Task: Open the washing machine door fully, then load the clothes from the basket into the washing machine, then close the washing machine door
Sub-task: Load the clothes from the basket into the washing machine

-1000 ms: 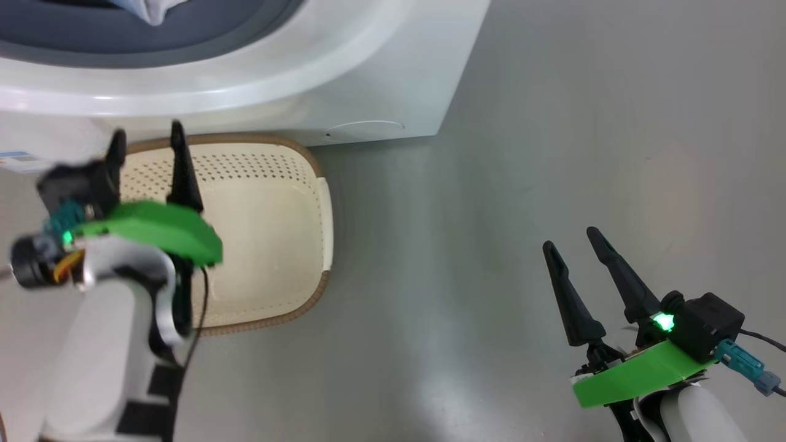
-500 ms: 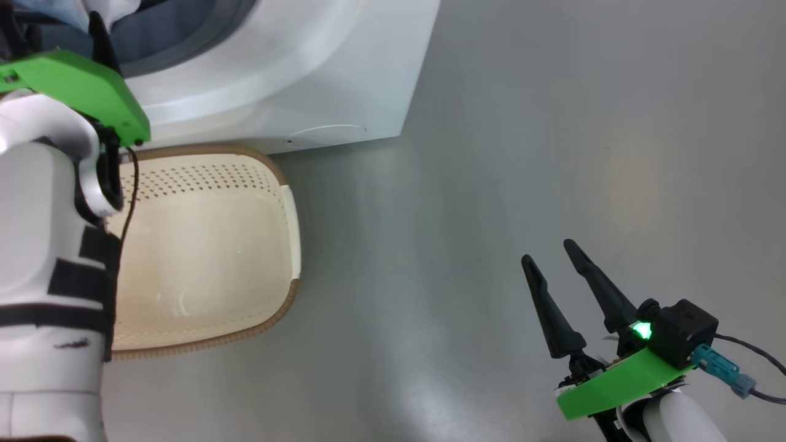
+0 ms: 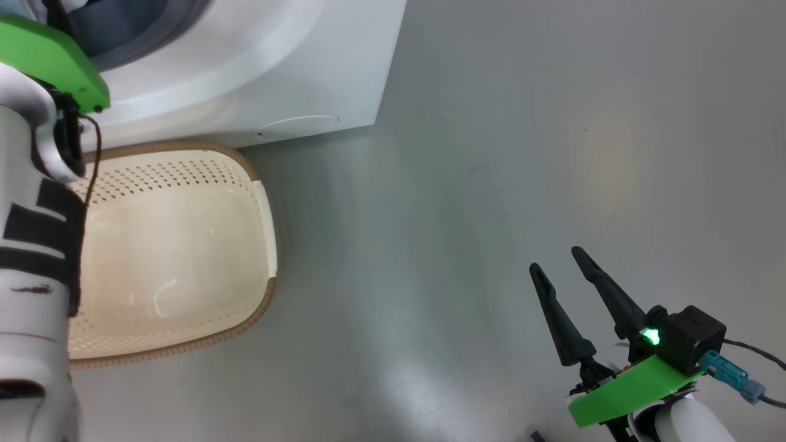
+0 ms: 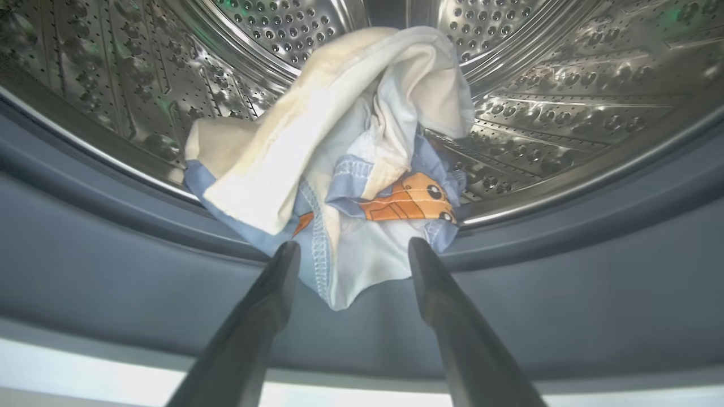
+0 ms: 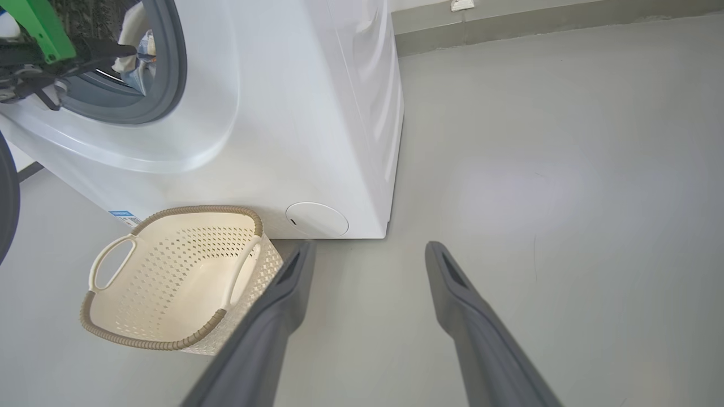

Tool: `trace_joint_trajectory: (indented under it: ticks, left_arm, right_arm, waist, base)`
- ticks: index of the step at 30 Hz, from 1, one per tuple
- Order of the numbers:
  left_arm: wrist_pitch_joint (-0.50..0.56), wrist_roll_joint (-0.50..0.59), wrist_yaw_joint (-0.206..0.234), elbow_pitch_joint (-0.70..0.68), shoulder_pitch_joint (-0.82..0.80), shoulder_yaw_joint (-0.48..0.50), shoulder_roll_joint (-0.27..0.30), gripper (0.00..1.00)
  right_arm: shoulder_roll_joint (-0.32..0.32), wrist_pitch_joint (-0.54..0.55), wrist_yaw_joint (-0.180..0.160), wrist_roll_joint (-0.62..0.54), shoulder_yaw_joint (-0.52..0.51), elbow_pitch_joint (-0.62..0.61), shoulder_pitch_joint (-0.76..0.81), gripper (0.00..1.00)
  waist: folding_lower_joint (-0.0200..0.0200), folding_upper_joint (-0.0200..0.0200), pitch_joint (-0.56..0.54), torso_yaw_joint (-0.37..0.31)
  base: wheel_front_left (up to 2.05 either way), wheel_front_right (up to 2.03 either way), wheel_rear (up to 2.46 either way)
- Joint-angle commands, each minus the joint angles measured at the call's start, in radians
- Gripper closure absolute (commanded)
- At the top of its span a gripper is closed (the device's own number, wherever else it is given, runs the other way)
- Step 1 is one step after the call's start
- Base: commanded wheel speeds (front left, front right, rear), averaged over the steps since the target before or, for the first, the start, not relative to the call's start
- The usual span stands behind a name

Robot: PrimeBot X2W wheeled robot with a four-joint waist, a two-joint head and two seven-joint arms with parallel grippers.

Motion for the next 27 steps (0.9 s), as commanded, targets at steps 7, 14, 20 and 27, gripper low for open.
trace_joint_trajectory:
  ticks: [7,14,20,27]
  left_arm:
    - [-0.052,0.001,-0.015,0.089,-0.077,0.005,0.063,0.11]
    - [-0.093,-0.006,-0.034,0.178,-0.126,-0.005,0.062,0.21]
    - [-0.112,-0.003,-0.035,0.218,-0.151,-0.017,0.079,0.23]
    - [-0.124,-0.009,-0.028,0.246,-0.16,-0.02,0.099,0.32]
  right_arm:
    - [-0.021,-0.005,0.002,0.007,0.022,-0.032,0.053,0.0]
    - [-0.026,-0.005,0.002,0.008,0.024,-0.036,0.062,0.0]
    - [-0.026,-0.005,0.002,0.009,0.025,-0.04,0.06,0.0]
    - [-0.028,-0.005,0.002,0.007,0.021,-0.043,0.068,0.0]
  waist:
    - [0.0,0.0,0.009,-0.006]
    - [0.0,0.0,0.03,-0.017]
    - [0.0,0.0,0.047,-0.031]
    - [0.0,0.0,0.057,-0.041]
  base:
    - [0.0,0.0,0.0]
    - [0.0,0.0,0.0]
    - [0.0,0.0,0.0]
    - [0.0,0.0,0.0]
